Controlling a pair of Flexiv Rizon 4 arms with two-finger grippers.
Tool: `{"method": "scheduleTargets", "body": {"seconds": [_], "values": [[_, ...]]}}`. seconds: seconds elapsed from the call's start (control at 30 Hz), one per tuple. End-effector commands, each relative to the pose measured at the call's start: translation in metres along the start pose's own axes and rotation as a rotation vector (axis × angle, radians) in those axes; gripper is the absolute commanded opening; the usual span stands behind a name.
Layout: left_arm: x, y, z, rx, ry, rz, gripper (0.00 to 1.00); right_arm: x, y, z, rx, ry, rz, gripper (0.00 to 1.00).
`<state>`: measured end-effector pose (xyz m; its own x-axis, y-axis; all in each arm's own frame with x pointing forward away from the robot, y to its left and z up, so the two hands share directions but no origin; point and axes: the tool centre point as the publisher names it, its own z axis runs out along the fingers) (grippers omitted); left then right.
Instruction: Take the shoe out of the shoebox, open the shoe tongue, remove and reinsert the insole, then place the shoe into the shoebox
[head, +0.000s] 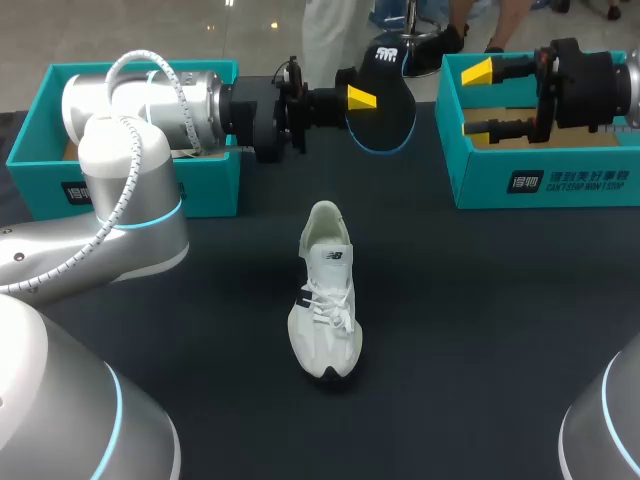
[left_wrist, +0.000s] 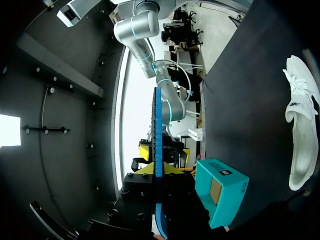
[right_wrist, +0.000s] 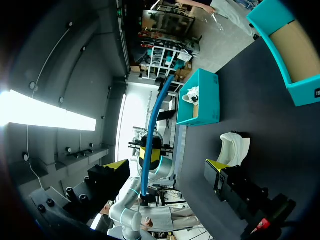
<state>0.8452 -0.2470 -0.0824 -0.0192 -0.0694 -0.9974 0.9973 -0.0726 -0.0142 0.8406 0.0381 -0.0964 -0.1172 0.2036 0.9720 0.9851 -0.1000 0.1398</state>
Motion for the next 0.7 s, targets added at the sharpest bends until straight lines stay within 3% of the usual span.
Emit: {"method": "scheduleTargets", "body": {"seconds": [0.03,0.3,0.33,0.37,0.4,0.47,0.5,0.53,0.7], "values": [[0.000,-0.001,0.001,-0.003,0.001,0.001,0.00,0.000,-0.001,0.001,-0.003,-0.002,0.000,1.00],[0.000,-0.001,0.001,-0.003,0.001,0.001,0.00,0.000,-0.001,0.001,-0.003,-0.002,0.000,1.00],[-0.005,-0.001,0.001,0.181,0.013,-0.087,0.00,0.000,-0.001,0.001,-0.003,-0.002,0.000,1.00],[-0.010,-0.007,-0.002,0.036,-0.004,0.014,0.00,0.000,-0.001,0.001,-0.003,-0.002,0.000,1.00],[-0.010,-0.006,-0.002,0.025,-0.019,-0.012,0.00,0.000,-0.001,0.001,-0.003,-0.002,0.000,1.00],[-0.011,-0.013,-0.005,0.024,-0.011,-0.095,0.00,0.000,-0.001,0.001,-0.003,-0.002,0.000,1.00],[-0.009,-0.009,-0.003,0.133,0.003,-0.248,0.00,0.000,-0.001,0.001,-0.003,-0.002,0.000,1.00],[-0.009,-0.002,-0.003,0.157,-0.003,-0.329,0.00,0.000,-0.001,0.001,-0.003,-0.002,0.000,1.00],[-0.011,-0.011,-0.007,0.113,0.018,-0.460,0.00,0.000,-0.001,0.001,-0.003,-0.002,0.000,1.00]]}}
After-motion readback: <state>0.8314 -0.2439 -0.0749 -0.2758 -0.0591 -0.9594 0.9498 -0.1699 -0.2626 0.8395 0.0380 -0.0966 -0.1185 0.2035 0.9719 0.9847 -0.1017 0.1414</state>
